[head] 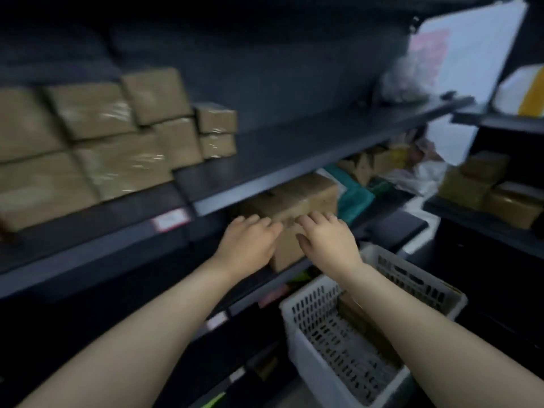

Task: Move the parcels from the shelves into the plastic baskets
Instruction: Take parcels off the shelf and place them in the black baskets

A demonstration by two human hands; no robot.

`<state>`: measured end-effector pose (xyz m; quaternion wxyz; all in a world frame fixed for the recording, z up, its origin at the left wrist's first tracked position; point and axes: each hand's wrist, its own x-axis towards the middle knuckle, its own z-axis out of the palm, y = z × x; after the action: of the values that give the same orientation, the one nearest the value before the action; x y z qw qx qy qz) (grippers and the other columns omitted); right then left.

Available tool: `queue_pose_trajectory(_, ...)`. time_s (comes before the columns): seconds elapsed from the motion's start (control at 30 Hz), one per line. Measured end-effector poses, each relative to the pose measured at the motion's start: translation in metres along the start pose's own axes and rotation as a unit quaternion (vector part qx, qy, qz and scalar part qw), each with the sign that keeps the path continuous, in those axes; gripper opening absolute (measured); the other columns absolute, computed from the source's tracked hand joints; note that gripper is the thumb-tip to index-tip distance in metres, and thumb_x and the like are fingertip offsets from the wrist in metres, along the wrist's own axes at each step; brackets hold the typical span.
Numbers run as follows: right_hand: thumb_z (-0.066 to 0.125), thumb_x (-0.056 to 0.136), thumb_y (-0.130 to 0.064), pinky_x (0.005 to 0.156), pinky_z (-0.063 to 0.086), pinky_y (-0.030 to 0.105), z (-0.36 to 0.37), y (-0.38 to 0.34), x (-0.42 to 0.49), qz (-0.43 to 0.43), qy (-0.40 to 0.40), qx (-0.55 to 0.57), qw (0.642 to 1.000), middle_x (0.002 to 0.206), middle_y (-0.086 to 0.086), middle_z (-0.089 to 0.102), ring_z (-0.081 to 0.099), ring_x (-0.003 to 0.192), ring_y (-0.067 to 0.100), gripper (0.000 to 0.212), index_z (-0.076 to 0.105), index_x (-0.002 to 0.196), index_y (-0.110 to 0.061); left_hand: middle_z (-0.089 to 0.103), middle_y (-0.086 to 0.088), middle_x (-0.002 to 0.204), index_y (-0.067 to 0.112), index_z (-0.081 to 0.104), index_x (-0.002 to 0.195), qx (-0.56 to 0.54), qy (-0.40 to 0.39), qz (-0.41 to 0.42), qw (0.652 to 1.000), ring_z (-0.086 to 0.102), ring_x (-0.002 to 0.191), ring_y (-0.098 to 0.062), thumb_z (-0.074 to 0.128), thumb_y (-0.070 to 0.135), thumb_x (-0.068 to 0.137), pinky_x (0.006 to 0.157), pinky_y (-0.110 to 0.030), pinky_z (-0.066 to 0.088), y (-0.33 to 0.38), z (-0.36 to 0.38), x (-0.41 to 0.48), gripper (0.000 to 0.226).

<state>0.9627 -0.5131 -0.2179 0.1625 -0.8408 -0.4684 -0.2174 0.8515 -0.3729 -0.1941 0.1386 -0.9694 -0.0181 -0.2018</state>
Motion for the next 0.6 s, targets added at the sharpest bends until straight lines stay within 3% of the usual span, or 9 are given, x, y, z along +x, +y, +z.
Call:
queue_pose_trajectory(0.07,0.072,0.076,-0.021,0.058,0.052,0.04,-0.024,-0.047,0.018,-0.05,0.033,0.018,0.998,0.086,0.009,0.068,0.065,0.078,0.034,0.024,0.068,0.098,-0.013,0.065,-0.003,0.072,0.016,0.065,0.08,0.031,0.003,-0.05,0.998,0.064,0.07,-0.027,0.069,0.019,0.075,0.057,-0.033,0.046,-0.029,-0.047,-0.033,0.007)
queue_pose_trajectory(0.17,0.067,0.077,-0.024,0.062,0.052,0.04,-0.053,-0.118,0.034,-0.134,0.069,0.055,0.987,0.087,0.007,0.067,0.064,0.081,0.033,0.019,0.068,0.094,-0.014,0.065,-0.004,0.098,0.017,0.062,0.102,0.072,-0.001,-0.136,0.988,0.06,0.097,-0.029,0.051,0.024,0.091,0.077,-0.036,0.043,-0.062,-0.108,-0.087,0.017)
queue_pose_trajectory(0.23,0.067,0.078,-0.025,0.063,0.051,0.039,-0.066,-0.165,0.04,-0.178,0.088,0.071,0.977,0.088,0.005,0.066,0.064,0.083,0.032,0.017,0.067,0.092,-0.016,0.063,-0.002,0.105,0.019,0.059,0.105,0.102,-0.007,-0.185,0.977,0.057,0.105,-0.027,0.043,0.029,0.095,0.082,-0.035,0.04,-0.08,-0.14,-0.125,0.021)
queue_pose_trajectory(0.43,0.07,0.079,-0.022,0.067,0.051,0.041,-0.091,-0.314,0.043,-0.275,0.092,0.131,0.948,0.092,0.007,0.065,0.062,0.085,0.033,0.019,0.069,0.097,-0.016,0.063,-0.001,0.108,0.023,0.059,0.106,0.173,-0.018,-0.277,0.945,0.057,0.107,-0.024,0.039,0.033,0.096,0.085,-0.034,0.039,-0.132,-0.22,-0.252,0.024)
queue_pose_trajectory(0.6,0.056,0.092,-0.026,0.082,0.048,0.042,-0.111,-0.442,0.03,-0.339,0.086,0.179,0.92,0.112,0.006,0.06,0.054,0.106,0.031,0.025,0.064,0.113,-0.016,0.061,-0.001,0.113,0.023,0.057,0.115,0.208,-0.038,-0.349,0.913,0.054,0.109,-0.024,0.041,0.034,0.095,0.083,-0.035,0.039,-0.175,-0.277,-0.364,0.028)
